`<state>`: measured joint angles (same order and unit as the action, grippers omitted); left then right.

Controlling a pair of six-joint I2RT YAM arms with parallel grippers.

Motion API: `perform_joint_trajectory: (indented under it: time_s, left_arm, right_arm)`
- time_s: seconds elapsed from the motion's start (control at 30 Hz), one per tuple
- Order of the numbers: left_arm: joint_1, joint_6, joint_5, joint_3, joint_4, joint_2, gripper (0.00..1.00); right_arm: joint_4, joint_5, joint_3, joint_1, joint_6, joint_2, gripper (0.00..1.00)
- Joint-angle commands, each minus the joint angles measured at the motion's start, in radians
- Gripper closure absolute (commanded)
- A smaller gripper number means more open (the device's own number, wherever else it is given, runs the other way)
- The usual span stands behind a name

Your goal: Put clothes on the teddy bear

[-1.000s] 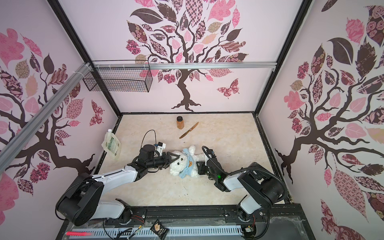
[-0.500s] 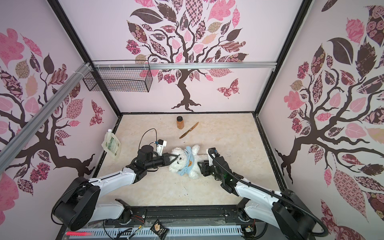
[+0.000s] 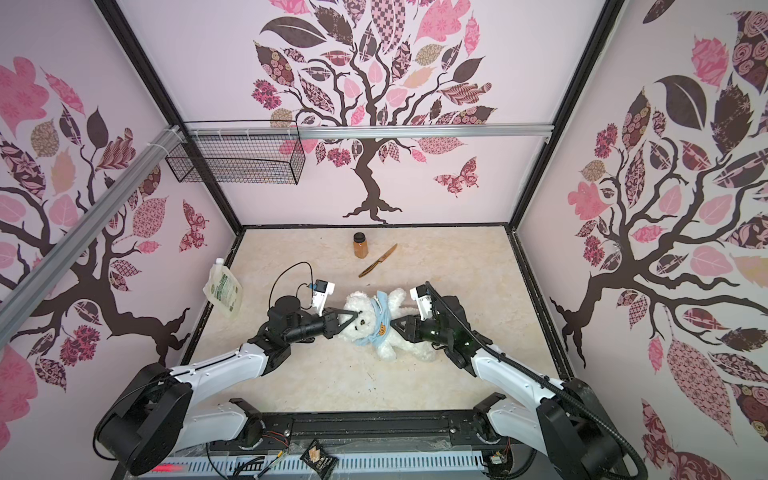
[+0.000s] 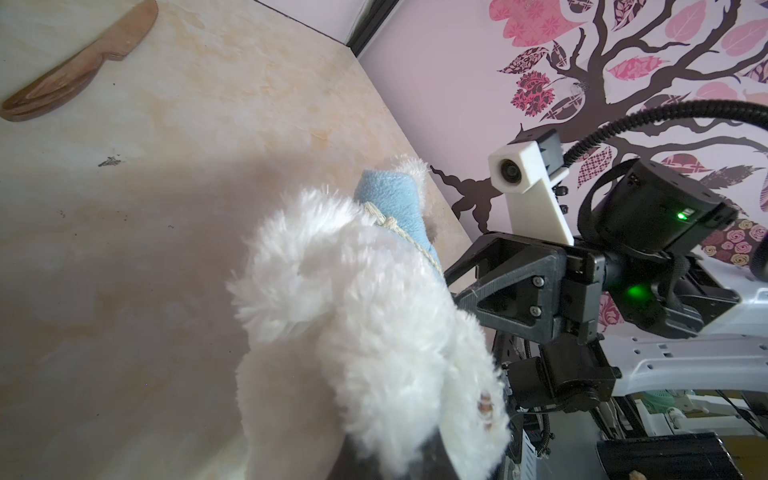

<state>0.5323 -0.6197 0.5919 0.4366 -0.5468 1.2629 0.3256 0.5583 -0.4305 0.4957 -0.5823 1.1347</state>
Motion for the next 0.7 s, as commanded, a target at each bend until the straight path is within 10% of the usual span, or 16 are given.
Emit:
perform_joint_trajectory:
  time_s: [0.0,0.67]
  left_arm:
    - [0.005,0.025,0.021,-0.002,-0.053,-0.008,1.0]
    - [0.018,0.046,0.026,-0.007,-0.045,-0.028,1.0]
  right_arm:
    - [0.046,0.044,-0.057,-0.002,-0.024,0.041,0.72]
    - [0.151,-0.005,-0.123,-0.004,-0.051,0.218,0.78]
